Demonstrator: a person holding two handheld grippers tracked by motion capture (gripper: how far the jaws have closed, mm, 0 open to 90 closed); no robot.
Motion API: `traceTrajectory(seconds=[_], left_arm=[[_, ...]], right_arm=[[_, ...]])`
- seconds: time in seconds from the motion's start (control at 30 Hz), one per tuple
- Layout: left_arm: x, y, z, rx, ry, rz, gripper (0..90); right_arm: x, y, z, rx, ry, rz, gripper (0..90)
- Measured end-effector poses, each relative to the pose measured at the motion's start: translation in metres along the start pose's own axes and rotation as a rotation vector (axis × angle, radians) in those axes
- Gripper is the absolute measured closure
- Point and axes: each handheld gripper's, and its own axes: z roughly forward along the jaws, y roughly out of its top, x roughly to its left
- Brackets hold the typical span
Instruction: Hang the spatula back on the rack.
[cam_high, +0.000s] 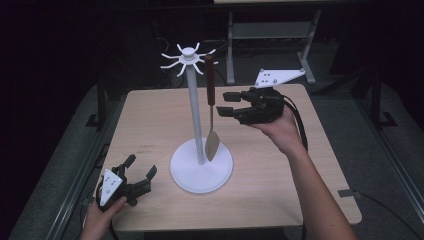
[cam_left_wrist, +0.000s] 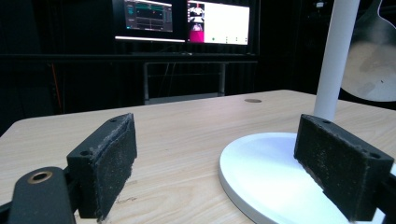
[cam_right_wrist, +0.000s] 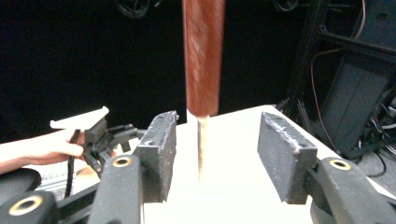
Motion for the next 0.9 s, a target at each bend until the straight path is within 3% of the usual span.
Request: traceTrajectory(seconds=[0.4, 0.9], left_arm=[[0.000, 0.000, 0.000, 0.001, 0.000, 0.003, 12.6], [0.000, 0.000, 0.000, 0.003, -0.003, -0.001, 12.6]], right_arm=[[-0.006, -0.027, -0.017, 0.046, -0.092, 0.041, 33.6], [-0.012, -0.076, -0.027, 0.131, -0.170, 0.078, 29.5]])
